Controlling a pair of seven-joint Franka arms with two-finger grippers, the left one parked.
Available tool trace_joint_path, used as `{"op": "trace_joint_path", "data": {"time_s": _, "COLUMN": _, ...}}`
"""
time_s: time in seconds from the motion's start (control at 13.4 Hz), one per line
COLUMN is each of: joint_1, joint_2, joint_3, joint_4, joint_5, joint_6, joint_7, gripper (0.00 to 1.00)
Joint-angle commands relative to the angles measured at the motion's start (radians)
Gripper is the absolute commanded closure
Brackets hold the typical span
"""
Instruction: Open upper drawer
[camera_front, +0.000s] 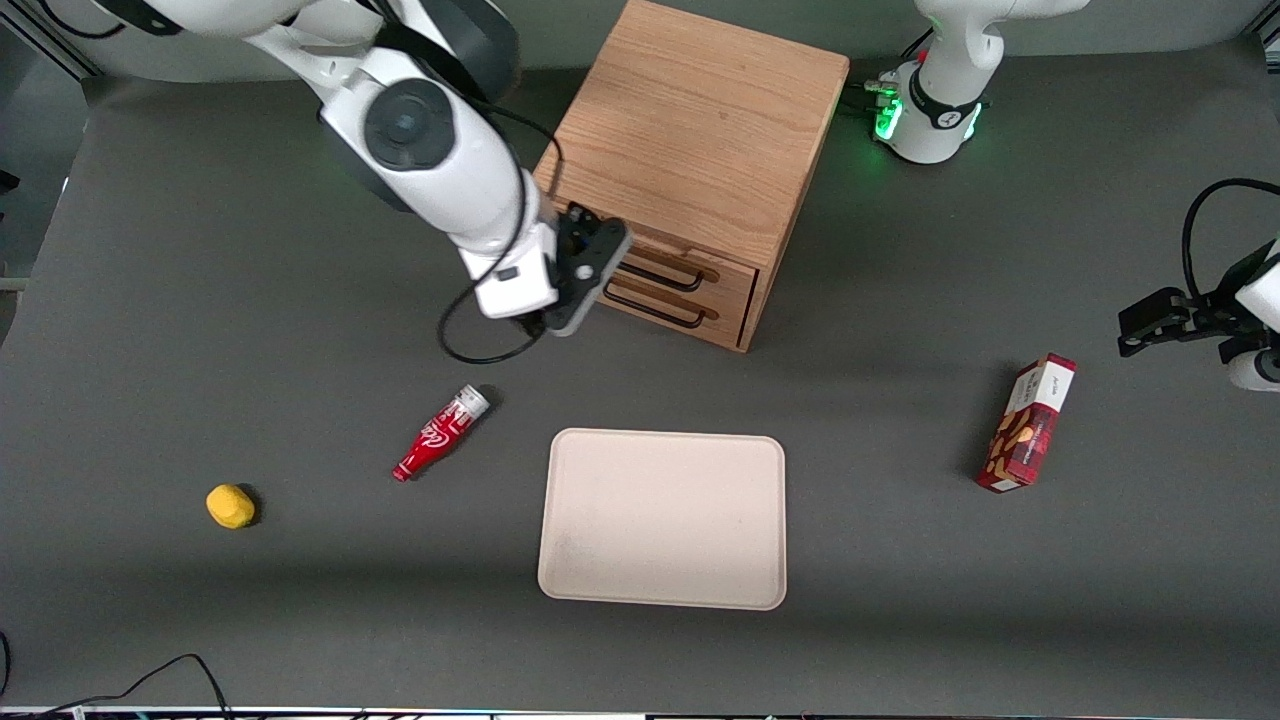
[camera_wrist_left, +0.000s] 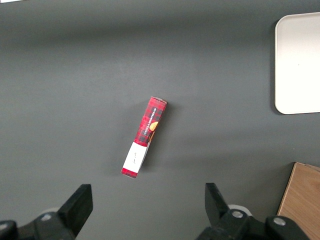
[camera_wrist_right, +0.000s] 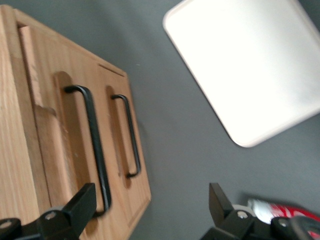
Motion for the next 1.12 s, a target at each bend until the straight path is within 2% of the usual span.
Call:
{"op": "trace_joint_path", "data": {"time_s": 0.0, "joint_1": 0.043, "joint_2": 0.074, "joint_3": 0.012, "joint_4": 0.020, "joint_5": -0.047, "joint_6": 0.018, "joint_7": -0.033, "gripper": 0.00}}
{"op": "trace_joint_path", "data": {"time_s": 0.07, "joint_1": 0.046, "joint_2": 0.082, "joint_3": 0.012, "joint_4": 0.000, "joint_5": -0.067, "joint_6": 0.037, "joint_7": -0.033, "gripper": 0.00}}
{"op": "trace_joint_path", "data": {"time_s": 0.52, "joint_1": 0.054, "joint_2": 0.100, "joint_3": 0.010, "joint_4": -0.063, "joint_5": -0.076, "joint_6": 0.089, "joint_7": -0.034, "gripper": 0.00}}
{"op": "trace_joint_path", "data": {"time_s": 0.67, "joint_1": 0.068, "joint_2": 0.111, "joint_3": 0.007, "joint_4": -0.072, "joint_5": -0.099, "joint_6": 0.112, "joint_7": -0.033, "gripper": 0.00}}
{"op": "trace_joint_path", "data": {"time_s": 1.04, "joint_1": 0.069, "joint_2": 0.131, "joint_3": -0.039, "joint_4": -0.072, "joint_5": -0.138, "joint_6": 0.158, "joint_7": -0.080, "gripper": 0.00}}
